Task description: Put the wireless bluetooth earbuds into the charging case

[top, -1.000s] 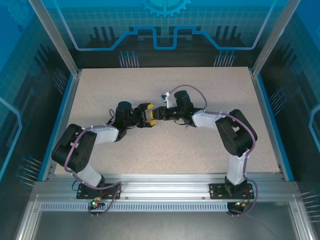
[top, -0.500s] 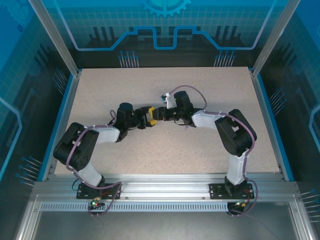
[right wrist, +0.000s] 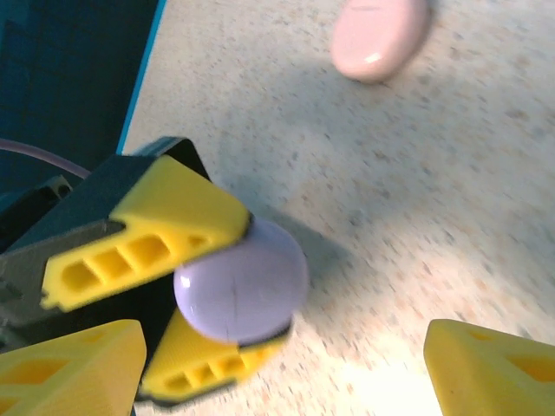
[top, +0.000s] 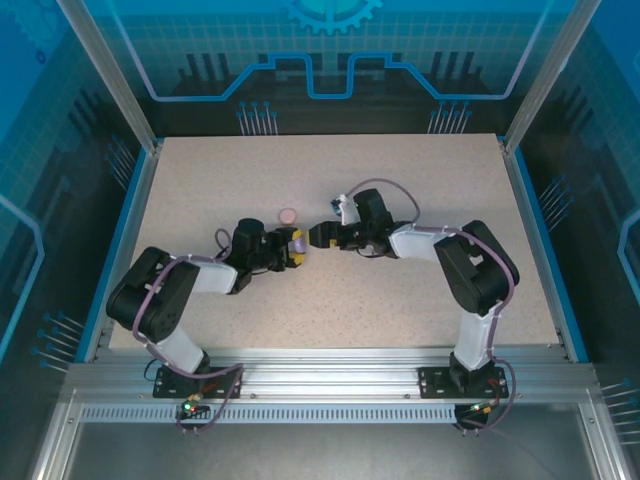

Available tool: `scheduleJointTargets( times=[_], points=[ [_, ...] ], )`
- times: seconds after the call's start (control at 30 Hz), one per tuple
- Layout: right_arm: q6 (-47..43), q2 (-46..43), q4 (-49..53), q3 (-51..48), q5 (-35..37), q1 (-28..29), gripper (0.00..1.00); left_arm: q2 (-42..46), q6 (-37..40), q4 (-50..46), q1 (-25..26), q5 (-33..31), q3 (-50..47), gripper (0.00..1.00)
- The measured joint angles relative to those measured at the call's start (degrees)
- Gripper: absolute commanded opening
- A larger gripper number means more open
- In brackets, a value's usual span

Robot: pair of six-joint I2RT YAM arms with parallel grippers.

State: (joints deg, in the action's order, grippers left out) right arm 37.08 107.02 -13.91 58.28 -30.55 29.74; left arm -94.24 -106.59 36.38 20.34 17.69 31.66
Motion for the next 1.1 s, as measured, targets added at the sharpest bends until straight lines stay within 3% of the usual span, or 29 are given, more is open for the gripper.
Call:
scheduleJointTargets(
  times=[0.17, 0.4, 0.67, 0.87, 1.1],
  points=[
    [-0.3, -8.7, 3.0, -4.6, 1.4, -3.0, 0.85, 4.7, 11.1, -11.6, -0.4, -1.6, 2.2, 0.23],
    [-1.4, -18.3, 7.5, -7.8, 4.2, -5.0, 0.85, 11.6, 35.6, -33.6, -0.1, -8.7, 13.9, 0.22],
    [-2.2, -21.6, 13.2, -10.8, 6.1, -6.7, 0.85, 9.2, 59.0, -49.0, 7.3, -25.2, 18.8, 0.20],
    [-2.4, -23.9, 14.8, -11.1, 6.2, -6.9, 0.85, 3.3, 67.4, -52.9, 14.3, -37.0, 20.8, 0.20],
    [-3.1, -25.8, 16.7, -11.1, 6.2, -6.9, 0.85, -3.0, 69.7, -54.6, 20.2, -45.6, 21.9, 0.25]
  ],
)
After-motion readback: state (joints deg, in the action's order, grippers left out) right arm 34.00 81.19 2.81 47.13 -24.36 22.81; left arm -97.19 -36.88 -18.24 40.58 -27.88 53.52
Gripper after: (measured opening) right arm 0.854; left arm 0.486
